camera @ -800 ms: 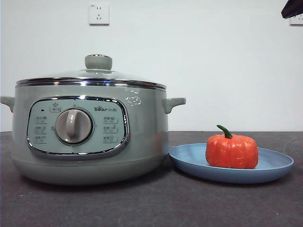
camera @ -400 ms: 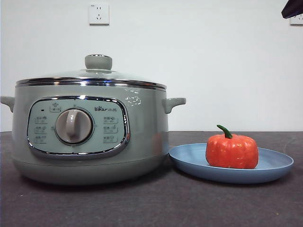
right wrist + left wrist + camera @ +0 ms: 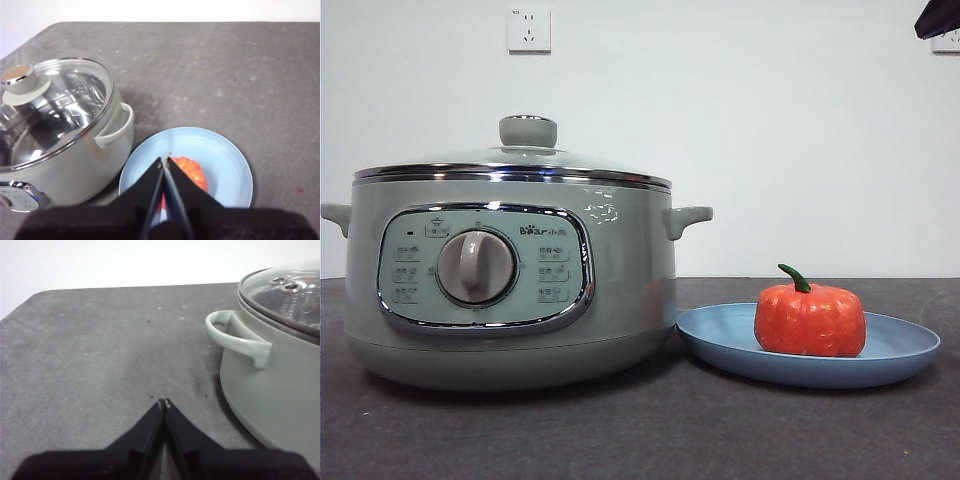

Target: Take the pumpkin out from the steamer,put the pumpkin in the blue plate,close the lid

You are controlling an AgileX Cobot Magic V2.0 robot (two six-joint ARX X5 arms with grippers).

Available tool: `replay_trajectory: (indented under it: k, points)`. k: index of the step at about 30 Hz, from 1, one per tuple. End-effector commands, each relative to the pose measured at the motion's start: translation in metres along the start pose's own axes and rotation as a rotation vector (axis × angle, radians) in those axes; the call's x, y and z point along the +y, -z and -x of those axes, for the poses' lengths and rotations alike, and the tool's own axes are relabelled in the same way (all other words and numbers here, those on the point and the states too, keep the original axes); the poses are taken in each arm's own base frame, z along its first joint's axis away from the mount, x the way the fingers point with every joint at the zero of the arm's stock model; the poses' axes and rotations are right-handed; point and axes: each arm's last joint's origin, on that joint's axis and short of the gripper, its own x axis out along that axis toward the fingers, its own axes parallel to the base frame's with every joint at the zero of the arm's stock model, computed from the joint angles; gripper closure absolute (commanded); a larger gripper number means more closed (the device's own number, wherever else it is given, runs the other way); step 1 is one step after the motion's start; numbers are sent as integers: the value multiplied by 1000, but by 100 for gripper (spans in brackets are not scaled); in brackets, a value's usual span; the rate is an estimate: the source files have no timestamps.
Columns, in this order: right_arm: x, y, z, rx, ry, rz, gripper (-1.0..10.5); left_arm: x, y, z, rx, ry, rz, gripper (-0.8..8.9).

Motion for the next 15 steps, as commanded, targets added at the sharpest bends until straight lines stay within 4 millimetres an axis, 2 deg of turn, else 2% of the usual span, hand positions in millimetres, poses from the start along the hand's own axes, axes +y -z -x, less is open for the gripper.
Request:
replay_trajectory:
  k: [1,4,6,10,12,15]
  points:
    - [0,2,-1,1,0,-8,946,0,5,-1,9,0,5,817]
    - [0,3,-1,10,1,0,946,0,5,-1,9,0,5,817]
    - [0,3,0,10,1,70,946,0,5,-1,9,0,5,817]
    - [-9,5,14,-52,41,145,946,0,5,-1,9,1,5,817]
    - [-18,11,18,-92,71,151,946,0,5,-1,9,0,5,817]
    - [-31,32,19,-167,62,118,946,0,5,-1,9,0,5,817]
